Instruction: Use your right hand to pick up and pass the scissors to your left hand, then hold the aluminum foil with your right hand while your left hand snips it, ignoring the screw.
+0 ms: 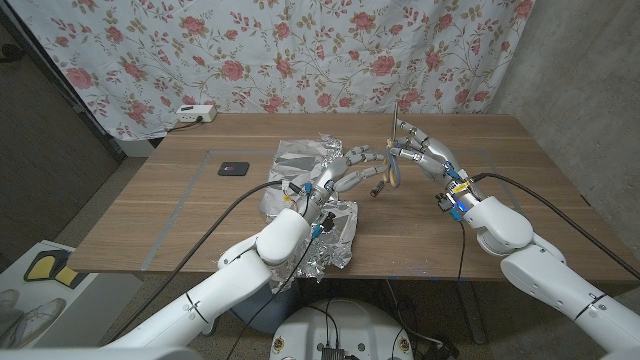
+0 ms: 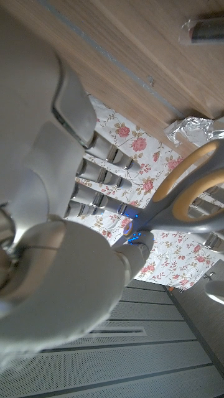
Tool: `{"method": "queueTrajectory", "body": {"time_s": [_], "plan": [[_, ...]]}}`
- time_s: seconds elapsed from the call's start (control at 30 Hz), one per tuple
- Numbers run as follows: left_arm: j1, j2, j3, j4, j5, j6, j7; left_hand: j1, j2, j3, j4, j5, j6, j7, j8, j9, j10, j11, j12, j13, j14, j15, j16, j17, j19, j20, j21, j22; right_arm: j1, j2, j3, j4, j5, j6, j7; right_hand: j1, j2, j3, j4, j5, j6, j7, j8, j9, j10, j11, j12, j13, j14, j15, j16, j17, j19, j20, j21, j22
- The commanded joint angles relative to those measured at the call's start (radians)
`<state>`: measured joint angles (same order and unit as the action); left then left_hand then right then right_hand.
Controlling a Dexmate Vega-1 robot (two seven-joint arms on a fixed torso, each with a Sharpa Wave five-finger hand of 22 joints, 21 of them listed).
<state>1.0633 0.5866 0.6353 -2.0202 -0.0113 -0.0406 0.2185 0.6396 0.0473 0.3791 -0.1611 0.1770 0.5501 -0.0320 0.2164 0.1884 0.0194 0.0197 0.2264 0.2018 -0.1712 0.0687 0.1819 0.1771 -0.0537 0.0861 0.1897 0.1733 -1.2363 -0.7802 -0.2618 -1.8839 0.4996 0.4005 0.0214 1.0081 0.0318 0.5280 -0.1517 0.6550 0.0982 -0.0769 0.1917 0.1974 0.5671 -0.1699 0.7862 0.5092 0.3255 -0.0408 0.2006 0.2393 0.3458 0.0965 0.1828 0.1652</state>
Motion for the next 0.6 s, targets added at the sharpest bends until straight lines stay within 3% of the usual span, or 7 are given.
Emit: {"method": "queueTrajectory", "body": {"time_s": [0.03, 0.6], "plan": [[0.011, -0.004, -0.004, -0.002, -0.006, -0.001, 0.012, 0.015, 0.002, 0.008, 0.003, 0.007, 0.009, 0.007, -0.001, 0.003, 0.005, 0.003, 0.005, 0.005, -0.034, 0.004, 0.003, 0.001, 0.000, 0.004, 0.003, 0.003, -0.015, -0.011, 0.014, -0.014, 0.001, -0.007, -0.002, 0.004, 0.014, -0.002, -0.002, 0.005, 0.010, 0.003, 0.002, 0.003, 0.012, -0.016, 0.031, 0.036, -0.004, -0.166, 0.004, 0.003, -0.002, 0.002, 0.006, 0.004], [0.005, -0.061, 0.025, 0.021, 0.002, 0.003, 0.049, 0.016, 0.004, 0.007, 0.005, 0.012, -0.003, 0.058, -0.012, 0.005, 0.011, 0.021, 0.007, 0.006, -0.024, 0.006, 0.005, 0.001, 0.006, 0.010, 0.006, 0.003, -0.054, -0.036, 0.056, -0.023, 0.011, 0.006, 0.003, 0.005, 0.014, -0.001, -0.004, 0.009, 0.011, 0.002, 0.002, 0.003, 0.011, -0.017, 0.034, 0.034, -0.004, -0.166, 0.004, 0.002, -0.001, 0.001, 0.006, 0.004]]}}
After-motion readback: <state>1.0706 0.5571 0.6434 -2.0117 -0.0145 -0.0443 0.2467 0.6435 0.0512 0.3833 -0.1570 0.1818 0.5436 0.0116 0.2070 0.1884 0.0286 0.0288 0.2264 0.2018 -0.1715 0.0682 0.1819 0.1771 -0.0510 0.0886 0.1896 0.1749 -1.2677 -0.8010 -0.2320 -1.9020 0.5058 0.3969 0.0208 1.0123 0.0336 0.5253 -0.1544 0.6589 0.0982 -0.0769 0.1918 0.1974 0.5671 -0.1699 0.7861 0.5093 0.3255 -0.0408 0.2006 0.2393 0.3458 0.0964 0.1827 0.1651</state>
